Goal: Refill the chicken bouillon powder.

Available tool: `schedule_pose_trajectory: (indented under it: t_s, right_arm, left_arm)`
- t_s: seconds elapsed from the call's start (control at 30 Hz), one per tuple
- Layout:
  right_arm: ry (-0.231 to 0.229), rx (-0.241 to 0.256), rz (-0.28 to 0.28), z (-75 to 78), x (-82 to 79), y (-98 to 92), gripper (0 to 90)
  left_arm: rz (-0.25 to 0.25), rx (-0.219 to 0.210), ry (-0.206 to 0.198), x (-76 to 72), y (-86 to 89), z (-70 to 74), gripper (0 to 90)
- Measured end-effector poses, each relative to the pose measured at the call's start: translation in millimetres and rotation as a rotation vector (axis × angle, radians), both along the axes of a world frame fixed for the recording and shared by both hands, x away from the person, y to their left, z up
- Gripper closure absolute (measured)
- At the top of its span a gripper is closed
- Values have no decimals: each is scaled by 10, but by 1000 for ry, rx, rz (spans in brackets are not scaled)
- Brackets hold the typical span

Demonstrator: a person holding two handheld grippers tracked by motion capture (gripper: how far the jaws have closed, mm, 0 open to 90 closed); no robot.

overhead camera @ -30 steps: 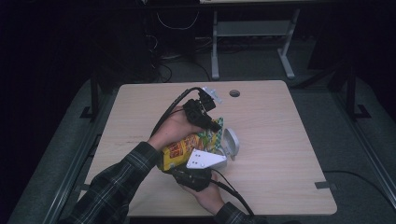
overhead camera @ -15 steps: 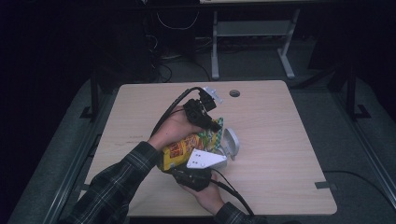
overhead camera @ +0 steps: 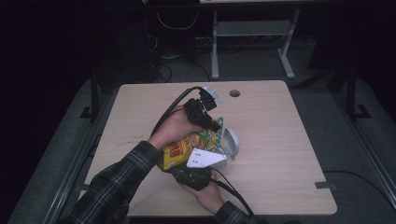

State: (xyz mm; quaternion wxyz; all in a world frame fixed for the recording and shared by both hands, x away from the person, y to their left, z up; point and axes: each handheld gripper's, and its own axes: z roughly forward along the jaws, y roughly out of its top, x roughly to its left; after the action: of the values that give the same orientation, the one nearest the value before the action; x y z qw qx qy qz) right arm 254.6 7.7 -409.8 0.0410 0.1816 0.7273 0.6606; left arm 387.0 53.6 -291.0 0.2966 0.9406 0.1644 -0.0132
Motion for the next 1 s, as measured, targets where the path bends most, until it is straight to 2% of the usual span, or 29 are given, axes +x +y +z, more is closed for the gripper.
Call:
schedule_pose_trajectory:
  t_s: [1.0]
  right_arm:
    - [-1, 3, -4, 4, 2, -7, 900]
  left_arm:
    - [-2, -2, -1, -10, -20, -6, 898]
